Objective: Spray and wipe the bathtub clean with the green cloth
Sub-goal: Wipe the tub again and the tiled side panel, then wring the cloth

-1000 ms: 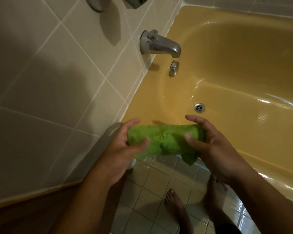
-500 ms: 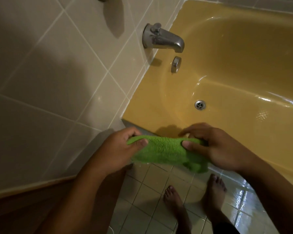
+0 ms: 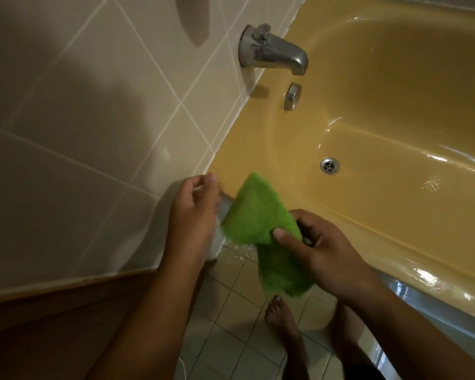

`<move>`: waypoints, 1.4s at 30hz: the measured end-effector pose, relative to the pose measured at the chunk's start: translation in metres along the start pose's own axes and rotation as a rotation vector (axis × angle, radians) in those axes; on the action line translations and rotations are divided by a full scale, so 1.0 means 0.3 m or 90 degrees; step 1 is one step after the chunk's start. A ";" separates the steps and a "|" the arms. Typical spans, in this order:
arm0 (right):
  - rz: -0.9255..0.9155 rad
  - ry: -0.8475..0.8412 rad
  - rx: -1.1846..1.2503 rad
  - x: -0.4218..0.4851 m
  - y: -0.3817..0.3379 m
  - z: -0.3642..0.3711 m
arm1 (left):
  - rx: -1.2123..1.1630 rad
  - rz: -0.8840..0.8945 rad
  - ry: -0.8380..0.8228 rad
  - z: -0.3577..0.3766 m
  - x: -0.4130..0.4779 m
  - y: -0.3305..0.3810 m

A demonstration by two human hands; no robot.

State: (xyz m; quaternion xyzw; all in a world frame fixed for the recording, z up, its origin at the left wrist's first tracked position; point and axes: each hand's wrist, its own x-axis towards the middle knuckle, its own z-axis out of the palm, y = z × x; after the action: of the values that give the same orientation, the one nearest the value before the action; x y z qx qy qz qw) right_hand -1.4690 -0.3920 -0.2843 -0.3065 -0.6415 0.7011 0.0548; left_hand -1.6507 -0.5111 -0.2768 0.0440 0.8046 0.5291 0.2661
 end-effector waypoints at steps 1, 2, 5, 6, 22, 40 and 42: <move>0.010 0.030 0.049 -0.008 0.003 -0.002 | -0.003 -0.048 -0.049 0.005 -0.019 -0.009; 0.031 0.056 0.121 -0.013 0.000 -0.004 | 0.018 -0.105 -0.121 0.012 -0.044 -0.024; 0.044 0.101 0.196 -0.013 -0.021 -0.025 | 0.034 -0.170 -0.279 0.065 -0.151 -0.059; 0.042 0.087 0.195 -0.015 -0.024 -0.036 | -0.008 -0.165 -0.291 0.079 -0.178 -0.068; -0.046 0.107 -0.452 0.038 0.102 -0.093 | 0.215 0.084 -0.178 0.110 -0.165 -0.104; -0.023 0.231 -0.699 0.081 0.376 -0.170 | 0.709 0.405 -0.169 0.276 0.252 -0.196; -0.032 0.223 -0.768 0.079 0.398 -0.174 | 0.738 0.406 -0.114 0.315 0.223 -0.232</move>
State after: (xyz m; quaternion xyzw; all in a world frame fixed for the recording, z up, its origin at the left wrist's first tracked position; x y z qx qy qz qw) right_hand -1.4243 -0.3562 -0.4036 -0.3783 -0.9128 0.1537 -0.0071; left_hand -1.6482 -0.4395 -0.3914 0.4592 0.8812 0.0582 0.0960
